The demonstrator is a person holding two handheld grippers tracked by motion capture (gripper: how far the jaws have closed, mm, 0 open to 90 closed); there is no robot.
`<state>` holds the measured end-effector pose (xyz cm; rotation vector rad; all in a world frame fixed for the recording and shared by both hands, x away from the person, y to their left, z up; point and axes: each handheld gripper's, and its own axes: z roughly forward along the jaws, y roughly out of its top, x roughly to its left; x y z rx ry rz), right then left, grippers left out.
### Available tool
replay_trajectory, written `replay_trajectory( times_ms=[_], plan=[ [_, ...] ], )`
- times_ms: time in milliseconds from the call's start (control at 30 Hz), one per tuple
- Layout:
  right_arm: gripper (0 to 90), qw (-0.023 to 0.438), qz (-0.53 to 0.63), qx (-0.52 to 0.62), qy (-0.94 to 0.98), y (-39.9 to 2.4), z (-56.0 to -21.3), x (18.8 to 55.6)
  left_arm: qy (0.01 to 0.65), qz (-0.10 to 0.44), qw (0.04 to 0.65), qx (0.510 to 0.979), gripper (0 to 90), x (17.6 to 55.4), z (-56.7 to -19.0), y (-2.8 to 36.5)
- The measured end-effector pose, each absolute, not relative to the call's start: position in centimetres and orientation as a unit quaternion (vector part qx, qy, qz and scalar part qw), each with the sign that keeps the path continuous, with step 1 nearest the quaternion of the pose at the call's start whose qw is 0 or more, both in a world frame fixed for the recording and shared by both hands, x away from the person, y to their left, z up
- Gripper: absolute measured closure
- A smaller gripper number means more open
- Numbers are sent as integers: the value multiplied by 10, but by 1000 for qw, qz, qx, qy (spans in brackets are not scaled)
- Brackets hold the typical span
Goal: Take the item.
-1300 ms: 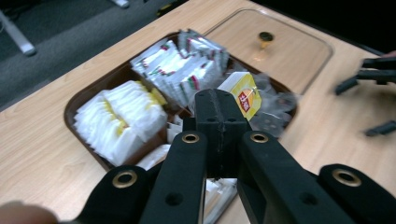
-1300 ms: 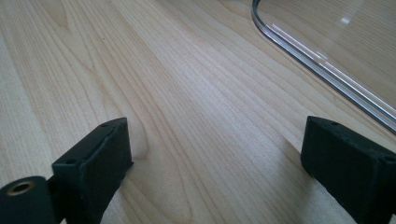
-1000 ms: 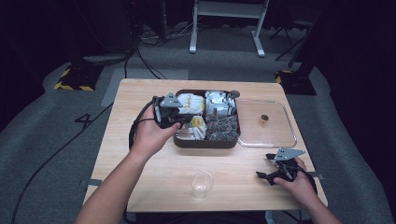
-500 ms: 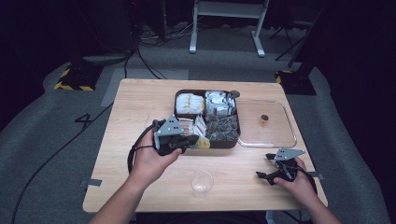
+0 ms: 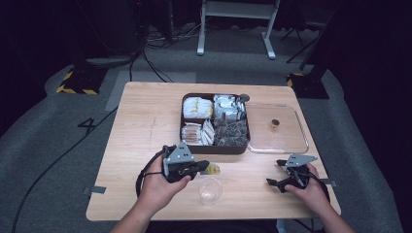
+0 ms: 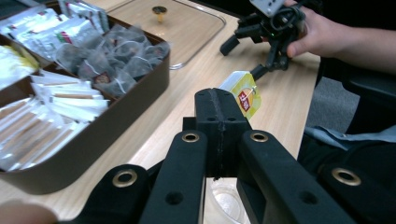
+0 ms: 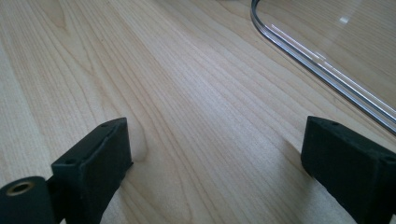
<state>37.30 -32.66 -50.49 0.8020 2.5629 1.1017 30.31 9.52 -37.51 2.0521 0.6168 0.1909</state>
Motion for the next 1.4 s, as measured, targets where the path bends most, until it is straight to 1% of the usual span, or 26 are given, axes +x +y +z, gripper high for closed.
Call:
replay_trajectory(
  times_ms=[200, 633, 733, 1133, 1167, 1200, 1233, 1300, 1333, 1400],
  plan=[
    [85, 119, 377, 274, 877, -327, -505, 373, 237, 64, 474, 846, 900, 288, -383, 88],
    [85, 119, 377, 275, 877, -327, -505, 373, 225, 42, 469, 853, 900, 278, -397, 78],
    [85, 119, 377, 275, 877, -327, -505, 373, 224, 45, 468, 854, 900, 277, -399, 77],
    [85, 119, 377, 275, 877, -327, -505, 373, 231, 23, 460, 857, 897, 285, -407, 78],
    [85, 119, 377, 274, 877, -327, -505, 373, 231, 23, 461, 857, 827, 285, -408, 78],
    [85, 119, 377, 274, 877, -327, -505, 373, 231, 23, 461, 856, 827, 285, -408, 78],
    [85, 119, 377, 275, 877, -327, -505, 373, 232, 20, 459, 857, 779, 285, -409, 78],
    [85, 119, 377, 275, 877, -327, -505, 373, 232, 22, 455, 859, 763, 286, -410, 78],
    [85, 119, 377, 275, 877, -327, -505, 373, 231, 25, 453, 861, 717, 286, -411, 78],
    [85, 119, 377, 274, 877, -327, -505, 373, 232, 23, 453, 860, 694, 286, -411, 78]
  ],
)
